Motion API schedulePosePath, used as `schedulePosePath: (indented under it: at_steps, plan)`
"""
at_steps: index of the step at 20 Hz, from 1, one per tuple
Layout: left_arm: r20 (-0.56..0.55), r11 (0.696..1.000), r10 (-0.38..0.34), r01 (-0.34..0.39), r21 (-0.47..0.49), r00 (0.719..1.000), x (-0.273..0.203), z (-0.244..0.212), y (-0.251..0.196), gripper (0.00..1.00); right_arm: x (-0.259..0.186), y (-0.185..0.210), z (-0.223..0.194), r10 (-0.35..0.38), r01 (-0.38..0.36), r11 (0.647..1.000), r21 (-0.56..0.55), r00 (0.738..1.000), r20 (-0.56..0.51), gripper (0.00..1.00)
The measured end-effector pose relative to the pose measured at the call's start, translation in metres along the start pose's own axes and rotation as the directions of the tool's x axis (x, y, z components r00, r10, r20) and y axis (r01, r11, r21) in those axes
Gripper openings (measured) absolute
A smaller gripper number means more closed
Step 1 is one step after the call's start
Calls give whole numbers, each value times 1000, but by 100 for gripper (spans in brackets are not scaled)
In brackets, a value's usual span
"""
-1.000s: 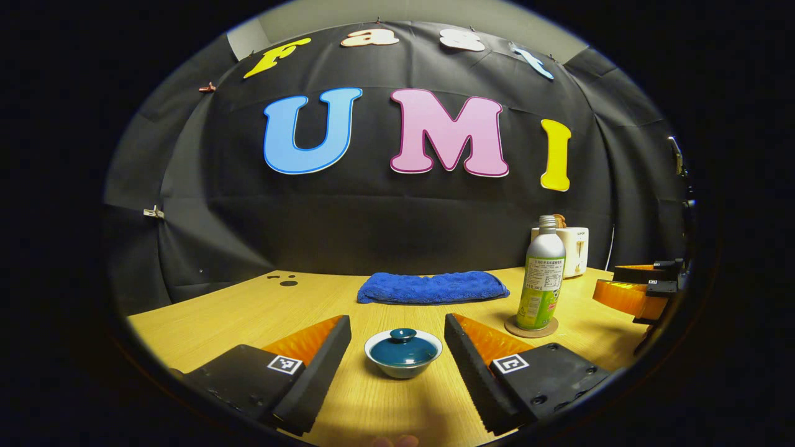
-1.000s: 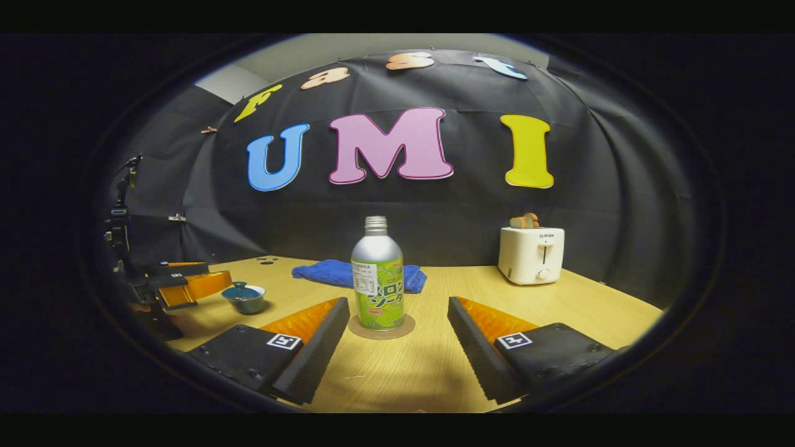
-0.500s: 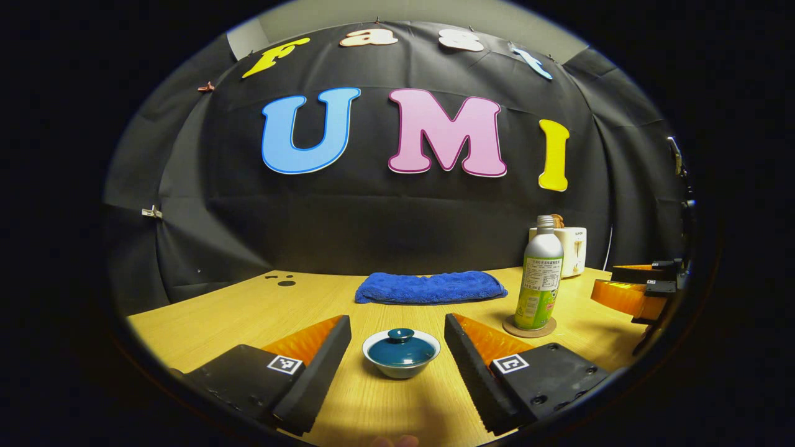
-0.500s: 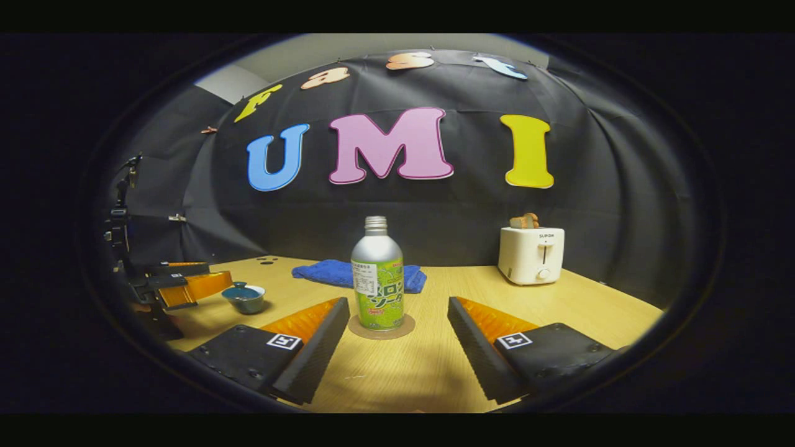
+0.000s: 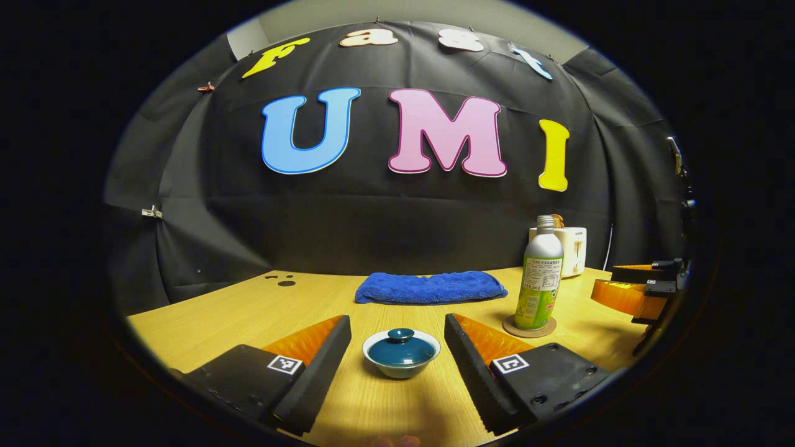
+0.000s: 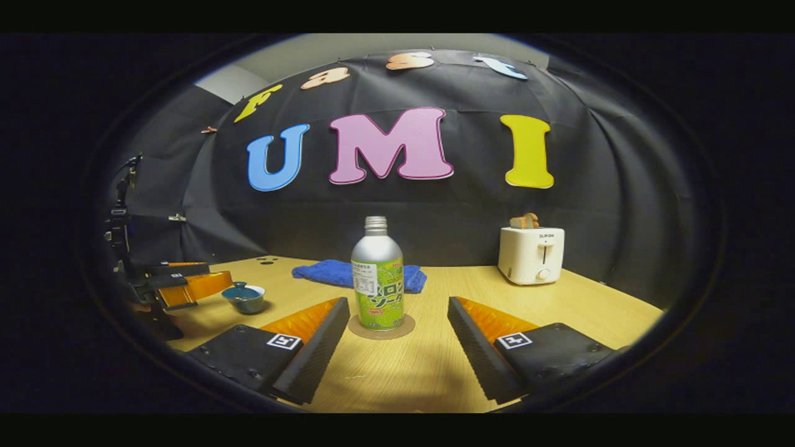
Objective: Open the teacup lid with one hand, grasp the water bottle and pour water into the teacup with the other hand; after pouring, place the water bottle on the coaster and then close the teacup lid.
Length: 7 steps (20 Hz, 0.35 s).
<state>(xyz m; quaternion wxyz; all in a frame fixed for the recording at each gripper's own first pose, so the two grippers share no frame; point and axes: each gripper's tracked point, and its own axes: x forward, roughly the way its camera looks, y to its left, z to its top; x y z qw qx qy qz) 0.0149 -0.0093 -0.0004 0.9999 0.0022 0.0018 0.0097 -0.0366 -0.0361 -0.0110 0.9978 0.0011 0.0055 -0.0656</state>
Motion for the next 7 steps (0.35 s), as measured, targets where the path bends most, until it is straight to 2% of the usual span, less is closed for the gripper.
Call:
schedulePosePath:
  at_steps: [7]
  plan:
    - [0, 1000, 0, 0, 0, 1000, 0, 0, 0, 95, 0, 0, 0, 0, 0, 1000, 0, 1000, 0, 98]
